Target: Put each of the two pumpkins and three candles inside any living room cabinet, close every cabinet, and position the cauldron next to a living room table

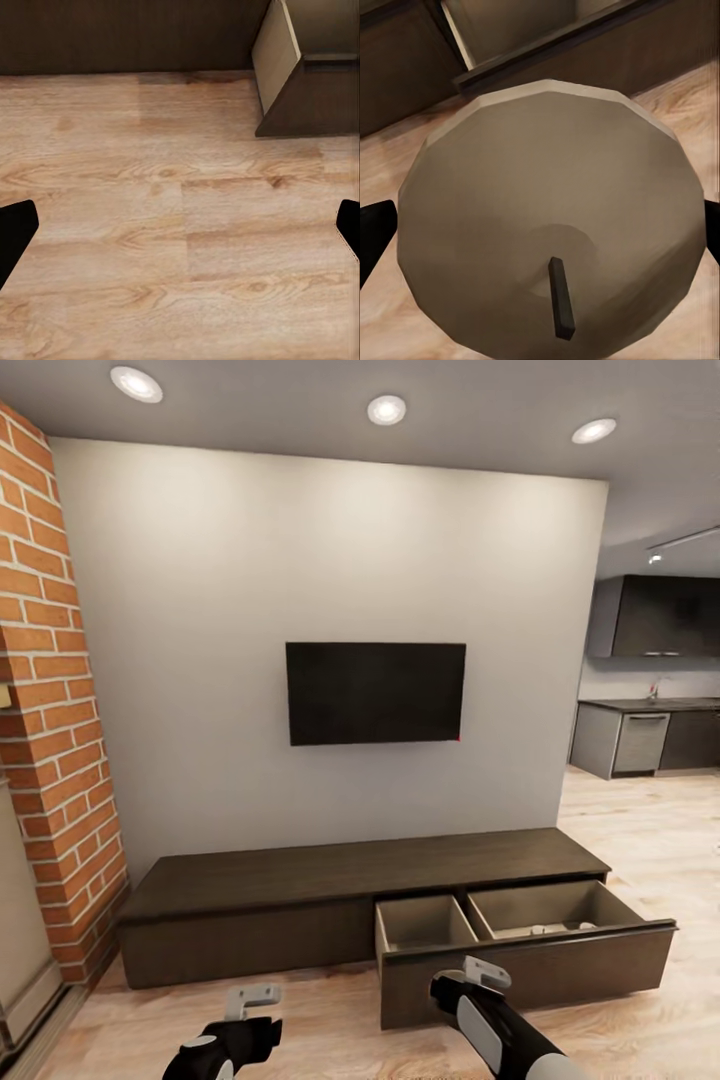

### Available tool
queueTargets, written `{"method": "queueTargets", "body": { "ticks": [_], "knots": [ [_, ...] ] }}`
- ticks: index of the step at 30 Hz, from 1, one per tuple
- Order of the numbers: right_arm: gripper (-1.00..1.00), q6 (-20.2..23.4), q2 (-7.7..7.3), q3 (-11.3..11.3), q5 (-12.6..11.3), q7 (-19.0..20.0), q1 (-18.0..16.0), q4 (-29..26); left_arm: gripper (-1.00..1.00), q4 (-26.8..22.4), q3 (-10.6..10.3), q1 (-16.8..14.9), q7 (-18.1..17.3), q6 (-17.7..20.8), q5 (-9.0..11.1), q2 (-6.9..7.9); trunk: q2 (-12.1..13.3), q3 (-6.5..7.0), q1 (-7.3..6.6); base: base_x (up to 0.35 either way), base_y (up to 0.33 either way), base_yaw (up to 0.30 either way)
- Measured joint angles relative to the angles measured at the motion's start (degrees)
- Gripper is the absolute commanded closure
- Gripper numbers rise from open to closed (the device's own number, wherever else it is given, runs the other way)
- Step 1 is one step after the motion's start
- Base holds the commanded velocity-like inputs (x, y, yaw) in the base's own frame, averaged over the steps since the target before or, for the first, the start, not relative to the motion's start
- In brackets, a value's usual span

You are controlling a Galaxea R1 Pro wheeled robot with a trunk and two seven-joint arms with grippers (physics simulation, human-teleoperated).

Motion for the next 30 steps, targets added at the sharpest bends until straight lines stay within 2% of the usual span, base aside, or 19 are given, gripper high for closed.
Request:
{"method": "queueTargets", "body": {
  "ticks": [22, 26, 30],
  "knots": [
    [1.0, 0.0, -0.19, -0.1, -0.1, -0.1, 0.0, 0.1, -1.0, -0.1, 0.5, 0.0, 0.1, 0.3, 0.2, 0.0, 8.8, 2.08, -4.83, 0.001, -0.002, -0.125],
    [1.0, 0.0, -0.2, -0.4, -0.1, -0.1, 0.0, 0.1, -1.0, -0.2, 0.5, 0.0, 0.1, 0.3, 0.2, 0.0, 8.8, 1.75, -4.83, 0.0, 0.0, -0.122],
    [1.0, 0.0, -0.2, -2.1, 0.0, 0.0, 0.0, 0.1, -1.0, -1.7, 0.4, 0.1, 0.0, 0.0, 0.1, 0.07, 8.9, 1.4, -4.87, 0.043, -0.028, -0.122]
  ]
}}
